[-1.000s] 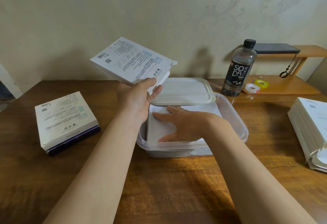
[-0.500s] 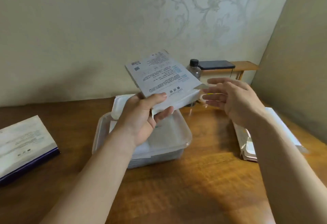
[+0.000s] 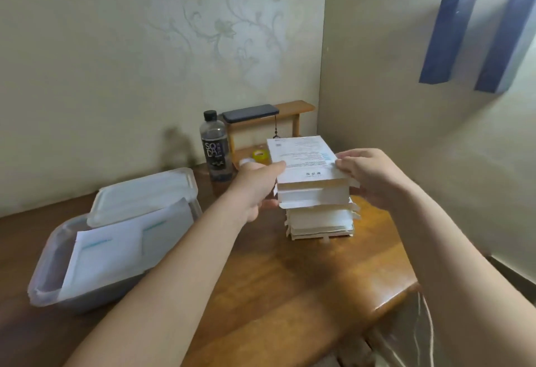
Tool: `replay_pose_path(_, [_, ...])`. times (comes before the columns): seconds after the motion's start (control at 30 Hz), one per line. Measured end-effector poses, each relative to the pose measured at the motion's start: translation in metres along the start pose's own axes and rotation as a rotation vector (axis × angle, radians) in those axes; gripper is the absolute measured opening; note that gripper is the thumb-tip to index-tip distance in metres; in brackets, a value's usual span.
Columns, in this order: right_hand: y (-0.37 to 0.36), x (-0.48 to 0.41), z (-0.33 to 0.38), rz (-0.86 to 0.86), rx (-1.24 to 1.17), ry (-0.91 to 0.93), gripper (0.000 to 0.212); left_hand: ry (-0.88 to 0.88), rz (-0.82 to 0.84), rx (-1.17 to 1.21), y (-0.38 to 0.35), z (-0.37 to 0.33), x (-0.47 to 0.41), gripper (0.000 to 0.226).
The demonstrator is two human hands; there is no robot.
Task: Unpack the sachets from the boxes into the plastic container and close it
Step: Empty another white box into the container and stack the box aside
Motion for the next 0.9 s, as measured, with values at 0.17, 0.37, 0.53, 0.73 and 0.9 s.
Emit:
replay_pose_path(0.17, [0.012, -0.012, -0.014, -0.040, 0.137, -0.012, 0.021, -0.115, -0.036, -0.380, -0.022, -0.007, -0.002, 0.030])
replay_pose_path(0.37, [0.015, -0.028, -0.025, -0.100, 0.308, 0.018, 0.021, -0.091, -0.108, -0.503, -0.025, -0.002, -0.018, 0.045])
replay_pose_path(0.53, [0.012, -0.038, -0.034, -0.104, 0.352, 0.008, 0.022, -0.083, -0.122, -0.559, -0.026, 0.004, -0.025, 0.052])
replay_pose_path(0.73, [0.013, -0.041, -0.038, -0.118, 0.413, -0.001, 0.026, -0.058, -0.089, -0.542, -0.028, 0.015, -0.031, 0.049])
replay_pose_path(0.9, [0.012, -0.044, -0.041, -0.108, 0.439, -0.022, 0.022, -0.016, -0.064, -0.565, -0.029, 0.022, -0.036, 0.040])
Point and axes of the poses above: each hand's wrist, its own x-axis away from the middle knuckle, its own y-axis out of the back of the hand, z = x × y, the point moved 7 cm from there along -x, towards the middle knuckle, and after that the axes turned 3 degrees about y, right-handed, at the moved point
